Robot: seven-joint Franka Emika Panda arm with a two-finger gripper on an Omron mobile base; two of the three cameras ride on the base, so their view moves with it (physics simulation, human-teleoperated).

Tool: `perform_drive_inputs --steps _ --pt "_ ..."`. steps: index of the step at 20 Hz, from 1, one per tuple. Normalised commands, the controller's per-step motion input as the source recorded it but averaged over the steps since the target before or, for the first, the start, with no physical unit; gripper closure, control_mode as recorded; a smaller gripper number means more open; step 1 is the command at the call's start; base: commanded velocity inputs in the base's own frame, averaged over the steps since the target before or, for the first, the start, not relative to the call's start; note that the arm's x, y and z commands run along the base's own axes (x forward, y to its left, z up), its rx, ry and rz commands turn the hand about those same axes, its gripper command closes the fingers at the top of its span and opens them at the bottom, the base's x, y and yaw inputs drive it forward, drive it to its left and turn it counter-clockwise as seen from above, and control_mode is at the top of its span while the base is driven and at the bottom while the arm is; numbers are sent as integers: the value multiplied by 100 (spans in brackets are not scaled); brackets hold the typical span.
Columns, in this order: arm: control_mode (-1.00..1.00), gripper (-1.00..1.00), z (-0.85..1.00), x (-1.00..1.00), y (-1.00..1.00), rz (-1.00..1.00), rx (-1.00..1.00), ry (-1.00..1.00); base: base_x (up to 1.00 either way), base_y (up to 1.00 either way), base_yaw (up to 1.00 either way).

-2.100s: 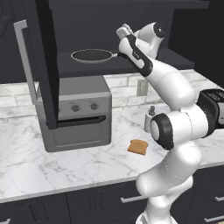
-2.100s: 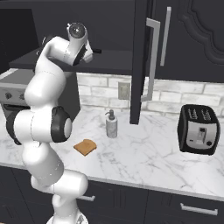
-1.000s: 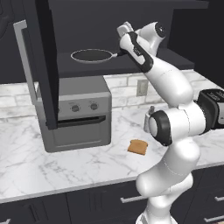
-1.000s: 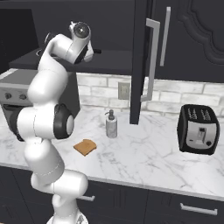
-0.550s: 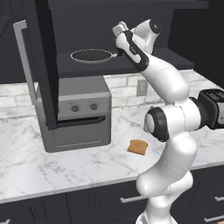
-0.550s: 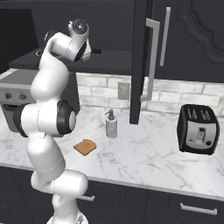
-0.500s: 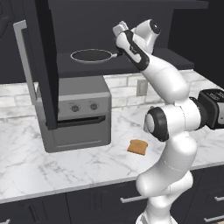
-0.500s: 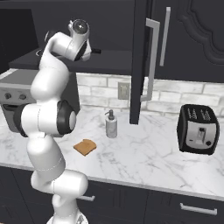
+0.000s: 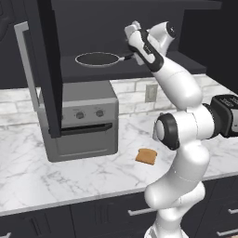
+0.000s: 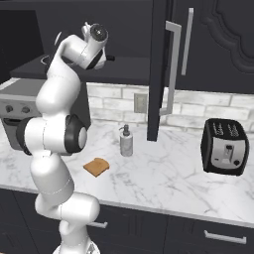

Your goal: Pick the pan from the cabinet and place it on the stove. Then turn on the stove burner for the pan.

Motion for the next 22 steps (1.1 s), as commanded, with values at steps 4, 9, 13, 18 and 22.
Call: perform_drive_inputs --steps 4,9,13,18,22 --pt "-100 -100 -27 0 -24 0 0 0 0 0 0" --pt "-100 -100 -17 0 -10 0 -2 1 0 0 0" --pt "-100 -100 -38 0 -10 -1 -4 4 0 0 0" --pt "-100 -100 -47 0 -13 -1 -5 5 0 0 0" --pt "-100 -100 -50 0 -27 -2 -4 9 0 0 0"
